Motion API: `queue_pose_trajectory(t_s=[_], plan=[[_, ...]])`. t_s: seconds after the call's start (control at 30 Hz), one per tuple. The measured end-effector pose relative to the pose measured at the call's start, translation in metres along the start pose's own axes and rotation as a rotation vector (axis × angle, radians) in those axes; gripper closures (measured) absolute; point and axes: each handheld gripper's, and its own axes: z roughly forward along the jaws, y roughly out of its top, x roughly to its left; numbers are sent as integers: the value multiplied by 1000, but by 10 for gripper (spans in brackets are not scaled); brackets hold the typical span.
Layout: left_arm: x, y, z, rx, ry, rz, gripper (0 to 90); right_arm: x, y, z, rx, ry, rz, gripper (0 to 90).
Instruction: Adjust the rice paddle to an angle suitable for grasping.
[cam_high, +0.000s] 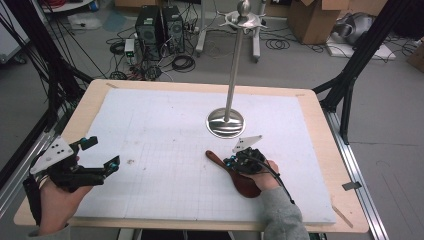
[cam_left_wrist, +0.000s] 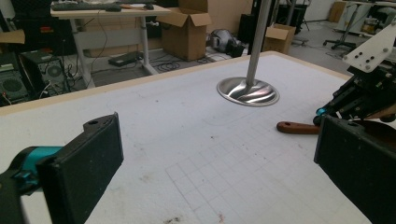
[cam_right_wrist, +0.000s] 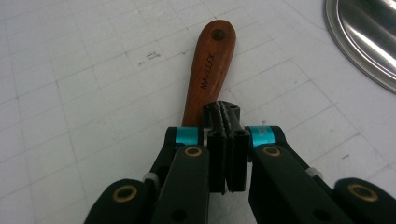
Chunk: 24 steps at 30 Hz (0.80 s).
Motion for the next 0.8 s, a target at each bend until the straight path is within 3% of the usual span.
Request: queue_pose_trajectory(t_s=[0.1, 0.23, 0.47, 0.5, 0.53, 0.6, 0.73, 0.8], plan=[[0, 0, 1, -2, -4, -4, 18, 0, 0, -1, -7, -10, 1, 894], [1, -1, 2, 1, -14, -6, 17, -1, 1, -6, -32, -22, 14, 797], [2, -2, 4, 5, -16, -11, 17, 0, 3, -18, -75, -82, 53, 465], [2, -2, 5, 3, -16, -12, 17, 0, 3, -18, -75, -82, 53, 465], [2, -1, 5, 3, -17, -10, 17, -1, 4, -19, -90, -78, 67, 365], [2, -1, 5, 2, -18, -11, 18, -1, 4, -21, -102, -79, 76, 282], [3, -1, 4, 3, -17, -11, 17, -1, 6, -25, -107, -90, 69, 144], [3, -1, 4, 3, -18, -14, 17, 2, 8, -28, -112, -91, 58, 133]])
